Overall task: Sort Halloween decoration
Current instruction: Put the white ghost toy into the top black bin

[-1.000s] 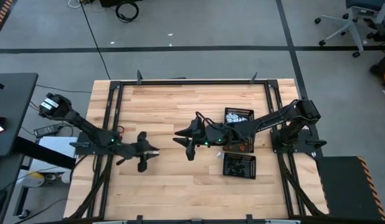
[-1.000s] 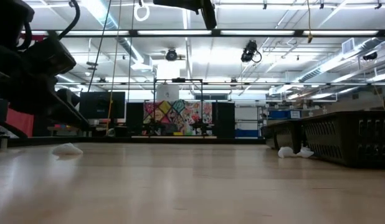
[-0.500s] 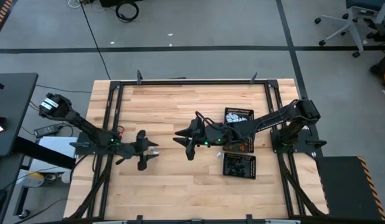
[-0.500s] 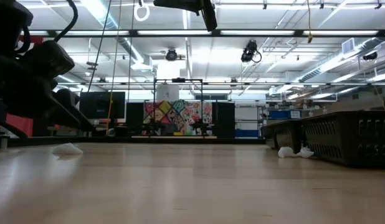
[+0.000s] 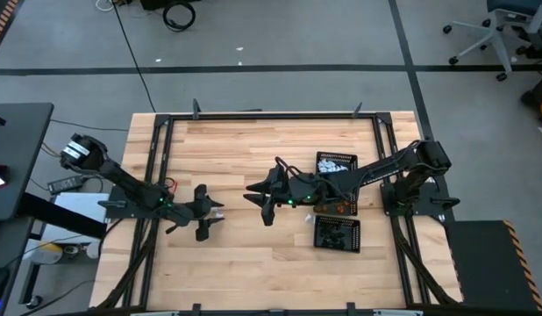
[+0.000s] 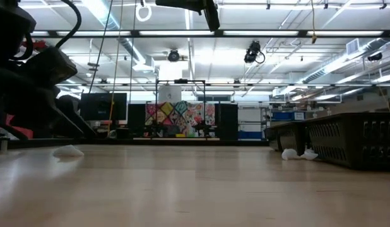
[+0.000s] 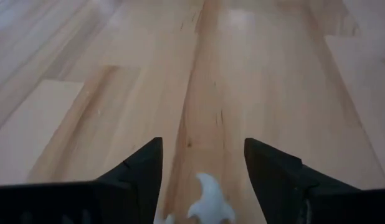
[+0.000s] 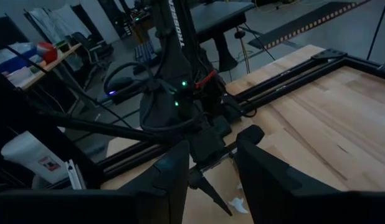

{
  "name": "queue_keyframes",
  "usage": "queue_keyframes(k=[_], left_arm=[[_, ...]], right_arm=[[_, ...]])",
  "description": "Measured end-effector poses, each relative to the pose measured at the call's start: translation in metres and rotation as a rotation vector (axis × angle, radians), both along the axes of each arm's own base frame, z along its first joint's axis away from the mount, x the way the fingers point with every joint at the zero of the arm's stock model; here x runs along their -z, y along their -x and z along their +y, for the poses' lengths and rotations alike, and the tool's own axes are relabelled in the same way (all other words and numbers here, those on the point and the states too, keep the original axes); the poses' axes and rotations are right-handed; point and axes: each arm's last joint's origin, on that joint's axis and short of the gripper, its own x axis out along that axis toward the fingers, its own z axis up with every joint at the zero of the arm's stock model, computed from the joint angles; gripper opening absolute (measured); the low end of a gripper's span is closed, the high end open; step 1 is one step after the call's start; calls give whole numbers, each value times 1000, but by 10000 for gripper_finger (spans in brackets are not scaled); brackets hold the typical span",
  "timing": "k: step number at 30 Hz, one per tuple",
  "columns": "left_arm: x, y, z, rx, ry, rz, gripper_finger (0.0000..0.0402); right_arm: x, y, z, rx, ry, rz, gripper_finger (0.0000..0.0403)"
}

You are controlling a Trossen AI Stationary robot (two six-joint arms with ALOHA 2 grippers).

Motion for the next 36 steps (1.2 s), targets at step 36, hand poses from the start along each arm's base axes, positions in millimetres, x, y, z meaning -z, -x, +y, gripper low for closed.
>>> queue_keyframes(k=[36], left_arm=[[6, -7, -12, 93, -44, -46, 142]], right_arm=[[-1, 0, 1, -6, -29, -9, 140]])
